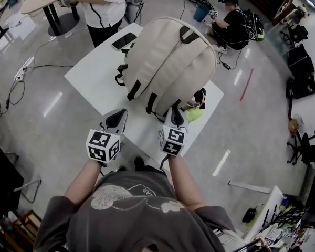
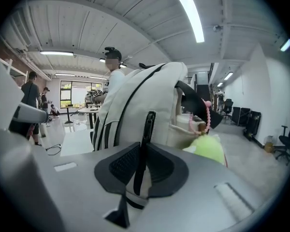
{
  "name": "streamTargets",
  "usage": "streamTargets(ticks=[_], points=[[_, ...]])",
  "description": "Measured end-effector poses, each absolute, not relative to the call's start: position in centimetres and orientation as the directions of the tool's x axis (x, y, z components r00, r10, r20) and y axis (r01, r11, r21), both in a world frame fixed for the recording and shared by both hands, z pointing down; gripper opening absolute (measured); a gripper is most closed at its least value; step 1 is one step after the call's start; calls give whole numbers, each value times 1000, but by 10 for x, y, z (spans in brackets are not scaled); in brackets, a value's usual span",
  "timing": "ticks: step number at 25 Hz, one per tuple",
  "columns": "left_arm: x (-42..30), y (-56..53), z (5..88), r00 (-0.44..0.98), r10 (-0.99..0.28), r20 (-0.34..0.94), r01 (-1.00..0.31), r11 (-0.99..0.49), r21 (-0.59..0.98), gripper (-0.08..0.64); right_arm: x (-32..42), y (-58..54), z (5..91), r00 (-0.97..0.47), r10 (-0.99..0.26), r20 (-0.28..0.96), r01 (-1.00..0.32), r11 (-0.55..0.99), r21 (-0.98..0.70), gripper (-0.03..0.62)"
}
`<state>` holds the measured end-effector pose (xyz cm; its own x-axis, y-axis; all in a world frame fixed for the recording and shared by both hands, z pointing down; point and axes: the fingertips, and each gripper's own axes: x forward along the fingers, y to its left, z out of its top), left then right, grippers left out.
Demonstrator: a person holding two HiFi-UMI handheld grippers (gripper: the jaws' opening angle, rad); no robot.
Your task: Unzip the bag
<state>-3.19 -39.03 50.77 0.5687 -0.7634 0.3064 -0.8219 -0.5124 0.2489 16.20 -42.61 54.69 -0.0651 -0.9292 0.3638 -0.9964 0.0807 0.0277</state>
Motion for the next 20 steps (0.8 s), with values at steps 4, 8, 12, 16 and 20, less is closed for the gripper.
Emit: streamTargets(ticks=[4,8,12,16,20], points=[[-30,-392,514,575,-755,314,-818,-516,256,5,157,-424,563,-82,-915,394,-996,89,-1,37],[-28,-391,517,582,-747,322,-813,-520,262,6,155,-420,585,-100,-888,449,-995,102,-19,35],[-28,-387,524,582,-739,339,-813,-518,267,6,150,-419,613,-113,-855,507,-993,120,-20,35],[-29,-385,532,581,-733,355,-814,-515,269,6,150,-421,625,-100,-860,501,-993,115,-2,35],[-29,-383,541,579,-725,374,-816,-511,272,6,148,-413,651,-122,-813,570,-992,113,-52,35]])
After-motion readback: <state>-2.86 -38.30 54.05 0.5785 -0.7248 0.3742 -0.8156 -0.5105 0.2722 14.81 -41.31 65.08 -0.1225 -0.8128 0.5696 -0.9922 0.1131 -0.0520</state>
